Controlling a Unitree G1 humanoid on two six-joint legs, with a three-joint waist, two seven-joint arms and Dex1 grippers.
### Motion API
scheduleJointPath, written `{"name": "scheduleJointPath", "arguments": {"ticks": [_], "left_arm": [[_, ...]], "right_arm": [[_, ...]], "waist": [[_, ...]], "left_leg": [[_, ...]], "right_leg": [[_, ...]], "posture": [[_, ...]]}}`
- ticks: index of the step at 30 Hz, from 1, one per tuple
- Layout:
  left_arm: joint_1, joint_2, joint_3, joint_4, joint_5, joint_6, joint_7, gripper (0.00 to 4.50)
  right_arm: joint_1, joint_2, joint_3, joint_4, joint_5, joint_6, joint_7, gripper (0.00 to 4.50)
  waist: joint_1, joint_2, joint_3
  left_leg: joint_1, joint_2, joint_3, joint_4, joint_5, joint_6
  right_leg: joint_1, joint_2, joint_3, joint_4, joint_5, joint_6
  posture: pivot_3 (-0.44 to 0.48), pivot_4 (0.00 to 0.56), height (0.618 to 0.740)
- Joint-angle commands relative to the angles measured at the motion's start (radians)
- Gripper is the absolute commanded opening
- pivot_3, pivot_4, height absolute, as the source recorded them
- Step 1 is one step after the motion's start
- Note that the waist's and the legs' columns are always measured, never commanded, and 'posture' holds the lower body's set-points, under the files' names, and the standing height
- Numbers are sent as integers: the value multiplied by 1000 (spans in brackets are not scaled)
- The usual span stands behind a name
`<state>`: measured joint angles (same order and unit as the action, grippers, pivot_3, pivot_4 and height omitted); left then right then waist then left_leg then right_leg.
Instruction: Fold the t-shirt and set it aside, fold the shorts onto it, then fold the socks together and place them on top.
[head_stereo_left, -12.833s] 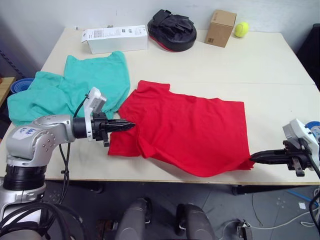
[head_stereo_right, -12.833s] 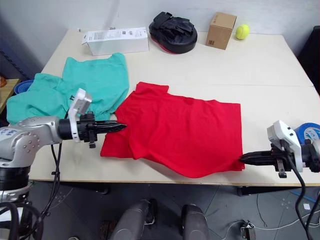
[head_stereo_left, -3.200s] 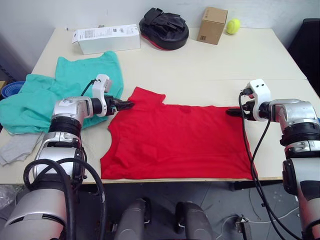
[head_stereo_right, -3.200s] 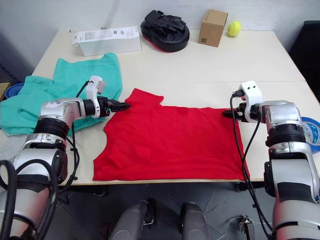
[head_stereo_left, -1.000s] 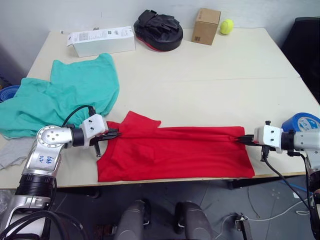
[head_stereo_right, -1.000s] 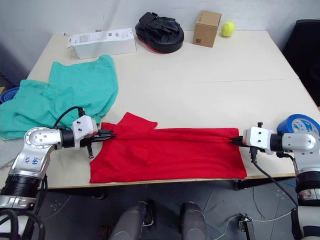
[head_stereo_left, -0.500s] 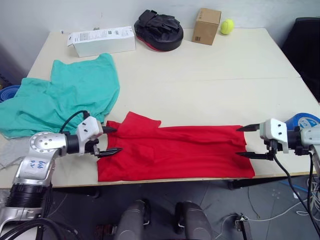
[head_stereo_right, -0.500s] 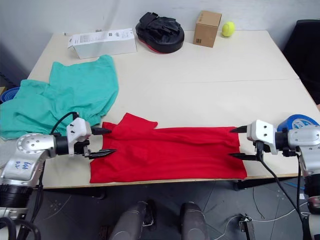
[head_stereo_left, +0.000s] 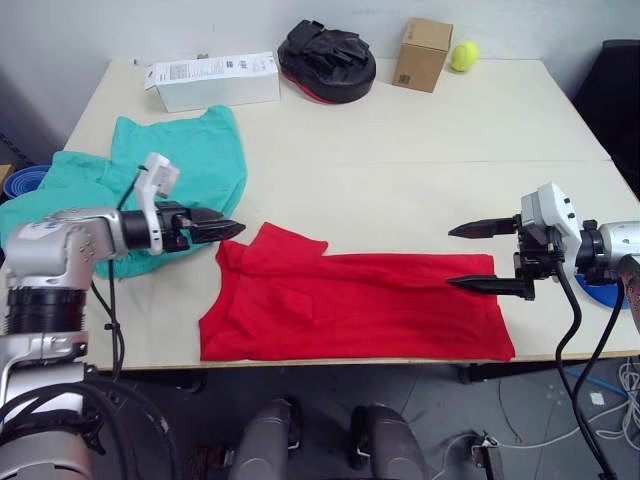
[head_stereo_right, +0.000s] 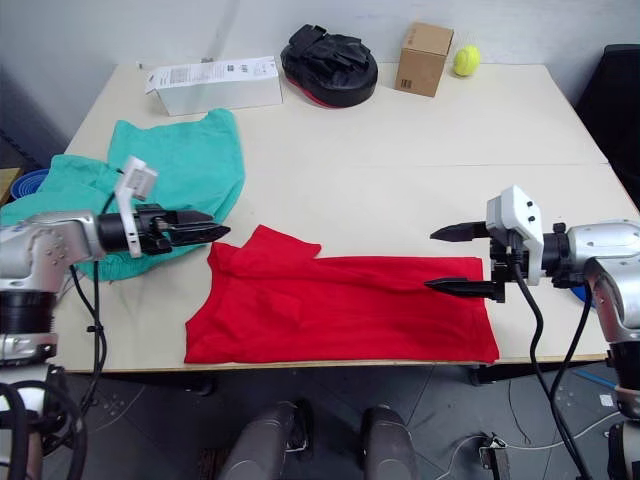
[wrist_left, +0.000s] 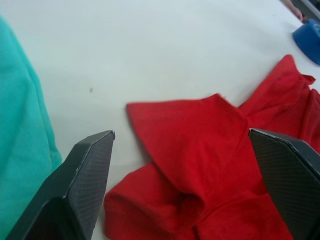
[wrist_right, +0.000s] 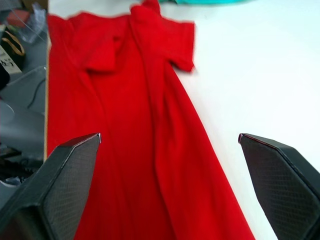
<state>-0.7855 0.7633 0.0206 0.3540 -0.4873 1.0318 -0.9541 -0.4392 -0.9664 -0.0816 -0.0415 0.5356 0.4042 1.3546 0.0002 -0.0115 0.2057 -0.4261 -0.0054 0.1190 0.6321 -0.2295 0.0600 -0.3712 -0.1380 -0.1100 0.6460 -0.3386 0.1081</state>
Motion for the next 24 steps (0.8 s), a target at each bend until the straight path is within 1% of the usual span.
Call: {"name": "scheduleJointPath", "arguments": {"ticks": [1,6,10,14,17,18,21,24], "left_arm": [[-91,-31,-54,138,50,25,-2,4486],[-255,-134,-49,426,106,44,65,4486],[-321,-187,-66,518,116,59,7,4486],[-351,-220,-108,579,177,23,-7,4486],[-368,-243,-110,642,216,-18,3,3883],[-375,-251,-107,666,228,-31,12,3613],[-393,-270,-92,716,243,-50,0,2577],[-401,-283,-84,726,255,-77,-28,1628]], "right_arm": [[14,13,-35,-75,36,34,-36,4500],[51,26,-61,-153,63,63,-76,4500],[81,31,-76,-201,81,78,-108,4500],[91,37,-87,-218,86,83,-137,4500],[104,36,-97,-229,93,87,-153,4500],[113,35,-103,-233,97,86,-156,4500],[131,32,-111,-242,103,84,-164,4500],[155,34,-115,-254,101,78,-172,4500]], "waist": [[1,-1,0],[9,-3,1],[12,-4,1],[16,-4,1],[23,-4,0],[25,-4,0],[27,-4,0],[27,-4,0]], "left_leg": [[0,0,0,0,0,0],[-3,0,0,3,0,0],[-4,0,0,4,0,1],[-4,0,0,5,0,1],[-4,0,1,5,0,1],[-4,0,1,5,0,1],[-4,0,1,6,-1,2],[-4,0,1,6,-1,2]], "right_leg": [[0,0,0,0,0,0],[-2,1,1,0,0,0],[-2,0,0,0,0,0],[-2,0,1,0,0,0],[-2,0,1,0,0,0],[-2,0,1,0,0,0],[-2,-1,1,0,0,0],[-2,-1,0,0,0,0]], "posture": [[0,150,740],[0,150,740],[0,150,740],[0,150,740],[0,150,740],[0,150,740],[0,150,740],[0,150,740]]}}
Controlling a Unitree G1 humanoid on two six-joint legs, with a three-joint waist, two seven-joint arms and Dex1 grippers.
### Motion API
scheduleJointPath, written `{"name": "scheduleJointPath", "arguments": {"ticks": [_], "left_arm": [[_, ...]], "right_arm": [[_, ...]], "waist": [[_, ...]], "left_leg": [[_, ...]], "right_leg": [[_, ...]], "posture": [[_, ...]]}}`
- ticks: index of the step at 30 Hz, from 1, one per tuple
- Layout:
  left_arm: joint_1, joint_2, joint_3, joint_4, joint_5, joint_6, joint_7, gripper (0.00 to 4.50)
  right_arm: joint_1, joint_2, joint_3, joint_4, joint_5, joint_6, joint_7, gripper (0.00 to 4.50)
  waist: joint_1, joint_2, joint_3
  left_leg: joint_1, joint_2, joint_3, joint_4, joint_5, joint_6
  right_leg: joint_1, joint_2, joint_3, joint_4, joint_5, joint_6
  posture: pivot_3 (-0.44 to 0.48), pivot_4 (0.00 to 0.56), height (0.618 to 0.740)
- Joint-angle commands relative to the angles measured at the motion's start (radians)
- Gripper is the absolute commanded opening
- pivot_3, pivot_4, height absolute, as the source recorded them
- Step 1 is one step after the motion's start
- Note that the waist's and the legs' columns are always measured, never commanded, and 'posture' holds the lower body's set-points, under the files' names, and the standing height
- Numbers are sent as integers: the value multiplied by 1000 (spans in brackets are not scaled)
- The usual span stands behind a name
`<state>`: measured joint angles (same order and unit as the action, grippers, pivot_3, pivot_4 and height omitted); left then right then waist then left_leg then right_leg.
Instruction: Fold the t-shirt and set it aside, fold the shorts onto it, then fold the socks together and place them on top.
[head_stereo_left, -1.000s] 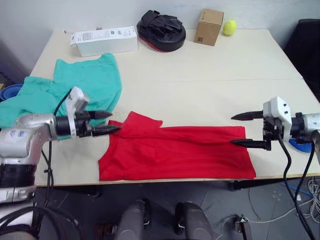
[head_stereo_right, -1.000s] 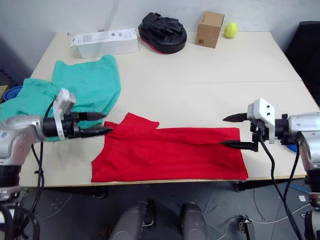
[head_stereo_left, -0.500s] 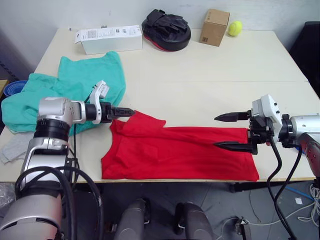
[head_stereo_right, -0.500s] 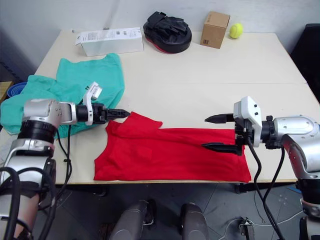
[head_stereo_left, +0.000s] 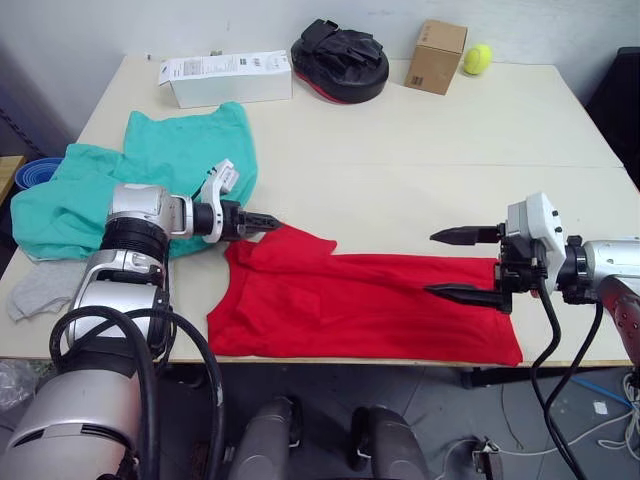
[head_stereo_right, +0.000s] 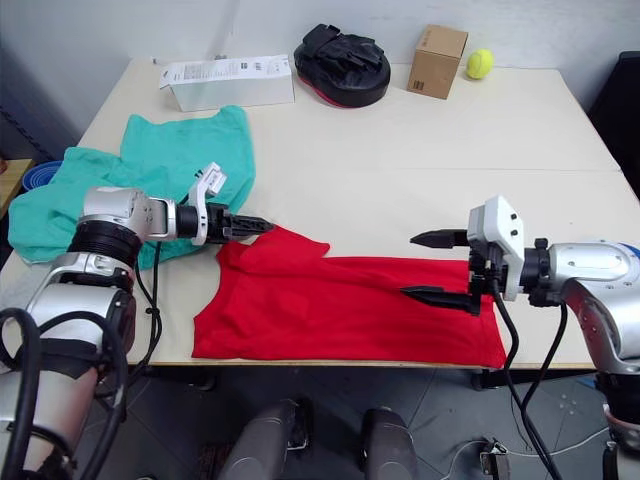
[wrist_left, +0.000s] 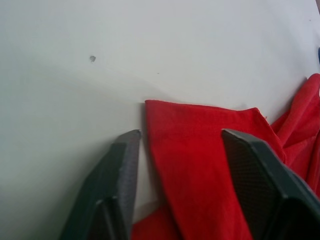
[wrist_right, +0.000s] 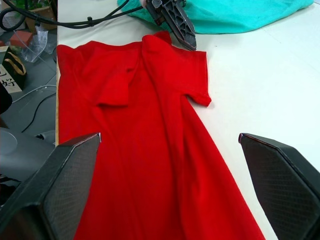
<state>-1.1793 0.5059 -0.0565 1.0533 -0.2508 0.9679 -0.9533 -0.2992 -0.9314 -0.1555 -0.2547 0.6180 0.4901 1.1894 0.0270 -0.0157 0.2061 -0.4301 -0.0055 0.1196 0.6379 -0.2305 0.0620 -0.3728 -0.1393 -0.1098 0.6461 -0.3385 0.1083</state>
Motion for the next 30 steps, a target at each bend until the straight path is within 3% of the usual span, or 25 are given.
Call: {"name": "scheduleJointPath", "arguments": {"ticks": [1,5,11,13,17,22,30], "left_arm": [[-9,-29,-4,29,22,-22,-36,1294],[-6,-33,8,32,31,-42,-64,38],[30,-11,86,-99,-43,-142,-173,38],[70,13,77,-202,-62,-173,-267,38],[272,118,-40,-572,-64,-274,-481,38],[498,193,-130,-786,25,-510,-495,38],[642,293,-136,-907,16,-596,-543,38]], "right_arm": [[19,0,-43,-44,19,-8,-8,4500],[48,-5,-43,-56,10,-19,-2,4500],[54,-9,-37,-57,8,-25,4,4500],[49,-8,-33,-55,7,-23,4,4500],[44,-11,-22,-50,-2,-30,13,4500],[27,-6,4,-32,-26,-48,28,4500],[21,-3,43,11,-84,-101,59,4500]], "waist": [[0,0,0],[-3,0,0],[-7,0,0],[-9,0,0],[-18,0,0],[-27,1,0],[-28,1,0]], "left_leg": [[0,0,0,0,0,0],[-2,0,0,1,0,0],[-9,2,-1,8,0,1],[-9,2,-1,8,0,1],[-8,2,-1,8,-1,0],[-7,2,-2,7,-1,-1],[-8,1,-3,8,-5,2]], "right_leg": [[0,0,0,0,0,0],[-1,0,0,0,0,0],[-4,3,-1,0,0,0],[-4,3,-1,0,0,0],[-4,3,0,0,0,0],[-2,2,0,-1,0,0],[-2,-2,-1,-3,0,-1]], "posture": [[0,150,740],[0,150,740],[0,150,740],[0,150,740],[0,150,740],[0,150,740],[0,150,740]]}}
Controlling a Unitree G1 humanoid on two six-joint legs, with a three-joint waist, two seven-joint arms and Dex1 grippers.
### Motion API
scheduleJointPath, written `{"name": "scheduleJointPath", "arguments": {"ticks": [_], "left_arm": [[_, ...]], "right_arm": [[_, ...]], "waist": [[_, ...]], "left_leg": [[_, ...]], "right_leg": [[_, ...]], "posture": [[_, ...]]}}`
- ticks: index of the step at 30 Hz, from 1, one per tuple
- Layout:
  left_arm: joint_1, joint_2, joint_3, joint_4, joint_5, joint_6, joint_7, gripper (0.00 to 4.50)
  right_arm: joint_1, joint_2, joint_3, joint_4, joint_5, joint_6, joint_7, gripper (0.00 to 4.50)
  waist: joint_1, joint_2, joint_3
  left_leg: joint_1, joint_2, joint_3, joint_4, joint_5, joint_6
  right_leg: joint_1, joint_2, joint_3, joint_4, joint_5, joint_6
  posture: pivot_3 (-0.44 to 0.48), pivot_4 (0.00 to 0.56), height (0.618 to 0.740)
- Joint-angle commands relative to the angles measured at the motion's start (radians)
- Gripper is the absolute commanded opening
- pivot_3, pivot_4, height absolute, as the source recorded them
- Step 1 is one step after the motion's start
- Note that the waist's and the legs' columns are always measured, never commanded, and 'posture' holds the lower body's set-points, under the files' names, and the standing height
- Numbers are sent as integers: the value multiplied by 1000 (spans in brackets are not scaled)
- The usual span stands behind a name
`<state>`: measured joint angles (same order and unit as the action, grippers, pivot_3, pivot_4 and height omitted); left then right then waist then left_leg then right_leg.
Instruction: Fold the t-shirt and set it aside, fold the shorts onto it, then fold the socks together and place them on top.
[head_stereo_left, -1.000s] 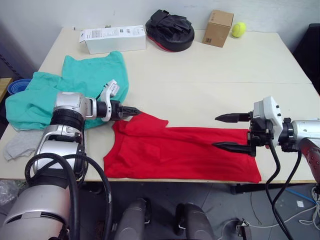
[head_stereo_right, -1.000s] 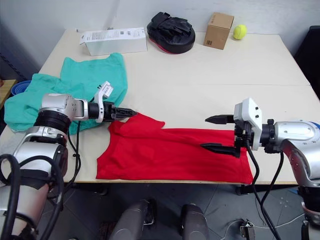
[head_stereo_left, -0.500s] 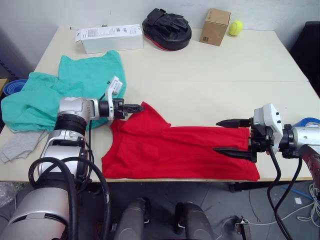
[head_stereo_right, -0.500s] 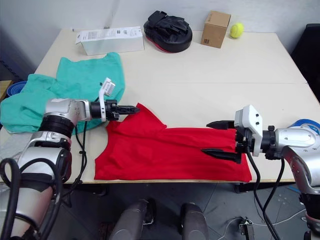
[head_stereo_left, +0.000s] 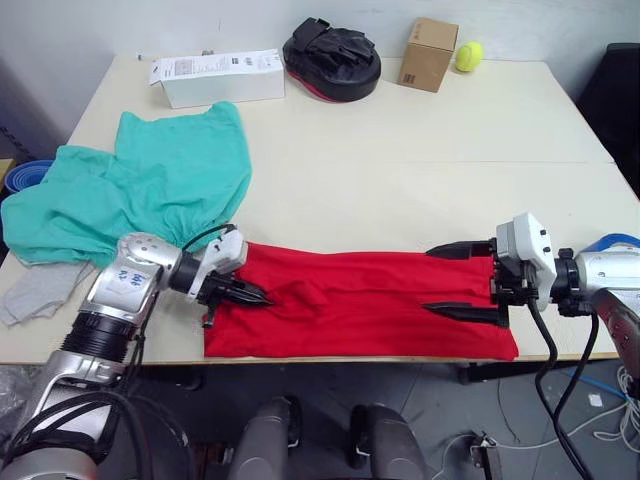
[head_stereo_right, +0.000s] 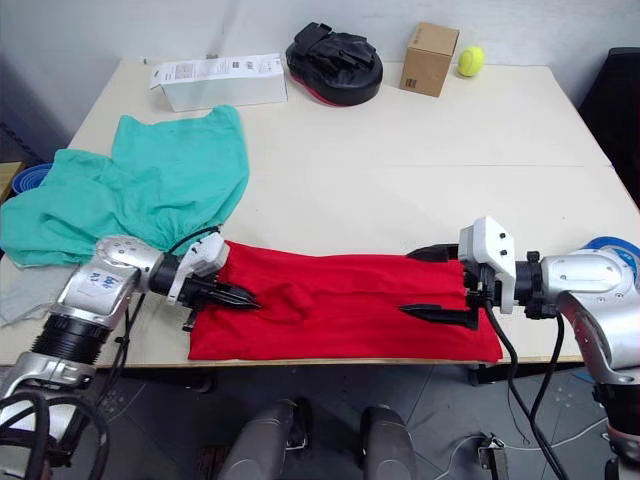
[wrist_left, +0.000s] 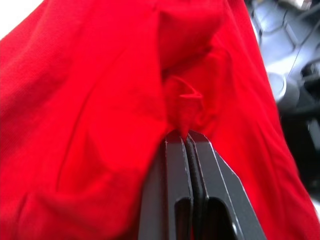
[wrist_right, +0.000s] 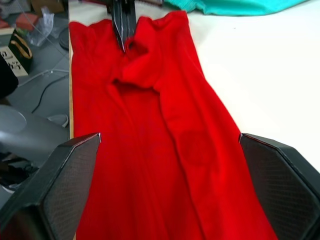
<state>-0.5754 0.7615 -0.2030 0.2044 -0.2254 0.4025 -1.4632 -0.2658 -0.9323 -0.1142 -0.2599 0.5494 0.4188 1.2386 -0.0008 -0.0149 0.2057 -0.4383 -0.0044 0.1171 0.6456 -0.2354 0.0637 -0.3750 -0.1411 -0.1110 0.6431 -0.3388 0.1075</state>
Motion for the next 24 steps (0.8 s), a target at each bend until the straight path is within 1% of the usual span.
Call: {"name": "scheduleJointPath", "arguments": {"ticks": [1,5,8,12,16,20,24], "left_arm": [[47,49,10,-63,-7,-39,-36,38],[50,66,34,-58,-25,-29,-31,38],[11,65,63,-51,-72,62,-29,38],[-9,83,77,-62,-108,113,-50,38],[-57,69,114,-56,-175,246,-18,38],[-64,124,116,-94,-257,378,-86,38],[11,203,75,-141,-224,276,-136,38]], "right_arm": [[-16,0,6,23,-21,-34,11,4500],[-26,8,22,41,-35,-47,13,4500],[-33,16,33,51,-45,-57,15,4500],[-32,26,39,55,-53,-67,16,4500],[-15,35,42,48,-61,-79,16,4500],[-1,39,44,42,-64,-89,13,4500],[9,41,44,37,-66,-93,11,4500]], "waist": [[-1,0,0],[-1,0,0],[1,0,0],[-1,0,0],[-1,0,0],[-1,0,0],[-3,0,0]], "left_leg": [[0,0,0,0,0,0],[0,0,0,0,0,1],[0,0,0,1,0,1],[0,0,0,1,0,2],[0,0,0,1,0,2],[0,0,0,1,0,2],[0,0,0,0,0,2]], "right_leg": [[0,0,0,0,0,0],[0,0,-1,1,0,0],[0,0,-2,1,0,0],[0,0,-2,1,0,0],[0,1,-3,2,0,0],[0,1,-3,2,0,0],[0,1,-2,2,0,0]], "posture": [[0,150,740],[0,150,740],[0,150,740],[0,150,740],[0,150,740],[0,150,740],[0,150,740]]}}
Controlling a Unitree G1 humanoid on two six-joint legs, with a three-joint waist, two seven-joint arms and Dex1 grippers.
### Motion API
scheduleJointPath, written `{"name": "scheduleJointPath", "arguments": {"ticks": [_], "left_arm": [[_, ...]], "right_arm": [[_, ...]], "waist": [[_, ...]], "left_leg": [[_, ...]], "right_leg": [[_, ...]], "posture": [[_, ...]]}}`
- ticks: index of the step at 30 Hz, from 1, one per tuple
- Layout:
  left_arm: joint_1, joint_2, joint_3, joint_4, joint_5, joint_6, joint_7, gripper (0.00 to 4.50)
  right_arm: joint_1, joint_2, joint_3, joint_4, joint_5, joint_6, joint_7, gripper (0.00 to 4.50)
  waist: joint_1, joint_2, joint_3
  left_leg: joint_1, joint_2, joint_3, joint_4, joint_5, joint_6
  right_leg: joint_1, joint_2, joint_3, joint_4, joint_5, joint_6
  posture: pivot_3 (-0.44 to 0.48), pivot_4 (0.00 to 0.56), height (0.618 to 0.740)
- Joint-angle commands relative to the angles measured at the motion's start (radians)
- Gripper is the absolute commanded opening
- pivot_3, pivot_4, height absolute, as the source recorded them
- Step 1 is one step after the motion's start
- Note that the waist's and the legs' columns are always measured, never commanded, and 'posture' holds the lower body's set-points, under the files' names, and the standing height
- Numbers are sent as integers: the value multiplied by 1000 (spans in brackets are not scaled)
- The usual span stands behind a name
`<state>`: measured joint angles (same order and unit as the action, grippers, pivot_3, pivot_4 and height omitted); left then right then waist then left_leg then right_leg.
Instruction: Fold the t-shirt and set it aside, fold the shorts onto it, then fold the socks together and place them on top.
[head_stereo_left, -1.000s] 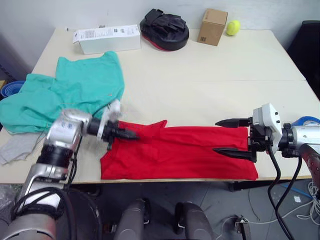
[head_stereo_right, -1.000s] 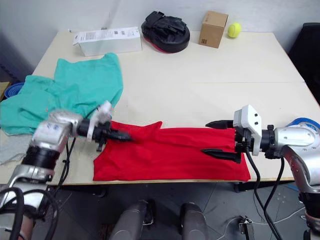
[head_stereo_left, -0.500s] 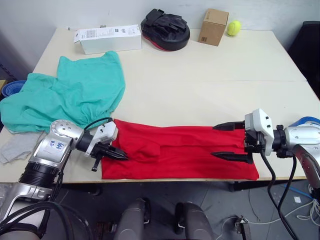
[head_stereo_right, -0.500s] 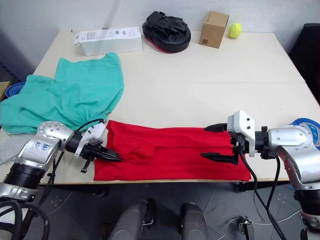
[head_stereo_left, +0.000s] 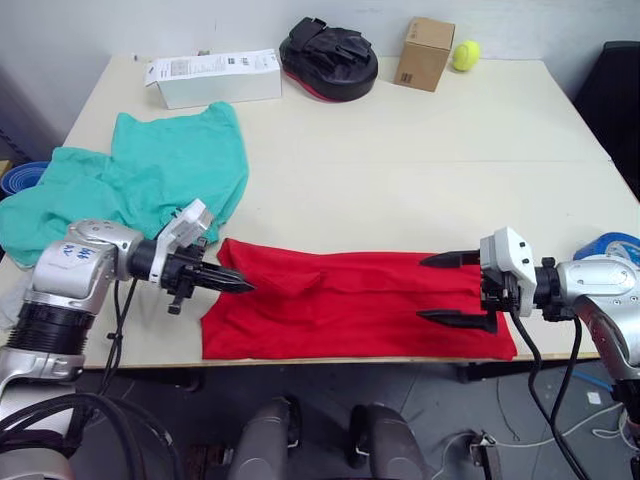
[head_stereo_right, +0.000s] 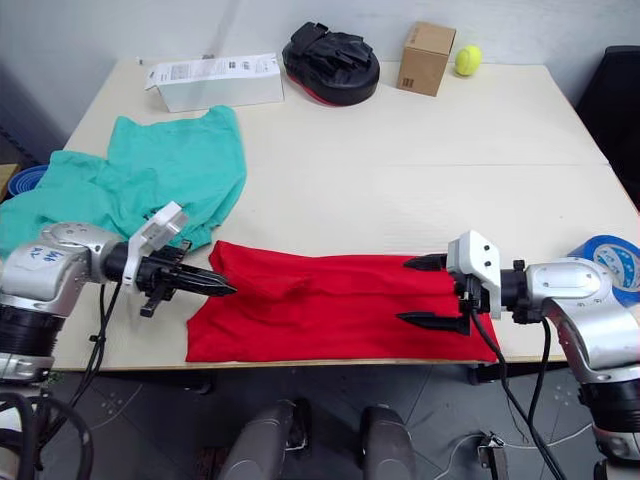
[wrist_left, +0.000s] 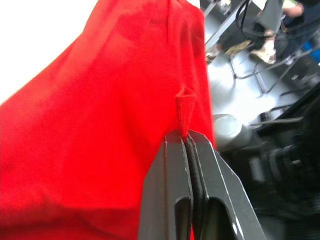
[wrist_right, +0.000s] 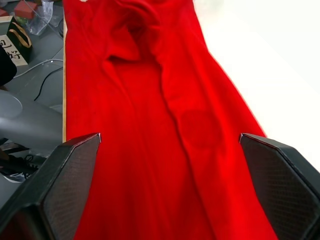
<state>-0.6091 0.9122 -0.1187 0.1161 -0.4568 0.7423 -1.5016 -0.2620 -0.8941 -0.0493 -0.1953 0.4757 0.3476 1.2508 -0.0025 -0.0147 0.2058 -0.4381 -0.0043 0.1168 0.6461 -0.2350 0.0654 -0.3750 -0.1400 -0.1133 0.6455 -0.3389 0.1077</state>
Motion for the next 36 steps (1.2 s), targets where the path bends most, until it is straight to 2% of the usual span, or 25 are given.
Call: {"name": "scheduleJointPath", "arguments": {"ticks": [1,4,8,14,17,25,27,28,30,31,34,35,36], "left_arm": [[71,72,-24,-61,25,-107,-105,38],[143,108,-78,-65,110,-283,-94,38],[147,59,-102,-28,179,-406,5,38],[103,-4,-28,-69,85,-242,55,38],[96,-6,2,-85,52,-175,74,623],[102,141,133,-148,-178,129,-36,3175],[37,93,152,-115,-199,184,48,3824],[-4,42,147,-89,-176,182,124,4136],[-56,-61,128,-51,-101,128,270,4142],[-70,-103,118,-28,-61,93,329,4142],[-70,-172,99,2,4,-4,393,4142],[-58,-185,83,-4,16,-36,384,3743],[-48,-197,69,-11,25,-59,376,3525]], "right_arm": [[8,3,-21,-29,7,-23,-1,4500],[11,4,-22,-29,6,-26,-1,4500],[8,5,-19,-27,4,-29,-2,4500],[-3,11,-16,-25,10,-17,-14,4500],[2,10,-18,-31,15,-14,-17,4500],[-16,5,-33,-55,52,34,-33,4500],[-41,22,-19,-57,56,54,-56,4500],[-64,41,0,-52,51,68,-78,4321],[-103,80,38,-40,25,76,-109,3941],[-122,98,57,-33,5,78,-125,3610],[-171,144,101,-7,-37,88,-172,2569],[-189,162,119,5,-52,92,-188,2190],[-203,178,137,12,-66,94,-200,1790]], "waist": [[-3,0,0],[-3,1,0],[7,1,0],[8,1,0],[2,1,0],[-4,1,0],[1,1,0],[6,1,0],[17,1,0],[20,1,0],[20,1,0],[17,1,0],[14,1,0]], "left_leg": [[0,0,0,0,0,0],[1,0,0,-1,0,-1],[0,0,0,-1,-3,-5],[-1,-1,0,0,-4,-5],[0,-1,0,0,-1,0],[0,1,0,-1,-1,-1],[1,1,0,-1,-1,-1],[1,1,0,0,-1,0],[0,0,-1,2,-1,-1],[0,-1,-1,2,-1,-1],[0,-1,1,2,0,1],[-1,-1,1,1,0,1],[-1,-1,2,1,0,1]], "right_leg": [[0,0,0,0,0,0],[0,0,1,0,0,0],[-1,-1,1,-2,0,0],[-1,-2,1,-3,0,0],[-1,-2,0,-1,0,0],[-1,0,0,0,0,0],[0,0,0,0,0,0],[0,0,0,0,0,0],[1,-1,0,0,0,0],[2,-1,1,-1,0,0],[1,-1,2,0,0,0],[-1,0,1,0,0,0],[-1,0,1,2,0,1]], "posture": [[0,150,740],[0,150,740],[0,150,740],[0,150,740],[0,150,740],[0,150,740],[0,150,740],[0,150,740],[0,150,740],[0,150,740],[0,150,740],[0,150,740],[0,150,740]]}}
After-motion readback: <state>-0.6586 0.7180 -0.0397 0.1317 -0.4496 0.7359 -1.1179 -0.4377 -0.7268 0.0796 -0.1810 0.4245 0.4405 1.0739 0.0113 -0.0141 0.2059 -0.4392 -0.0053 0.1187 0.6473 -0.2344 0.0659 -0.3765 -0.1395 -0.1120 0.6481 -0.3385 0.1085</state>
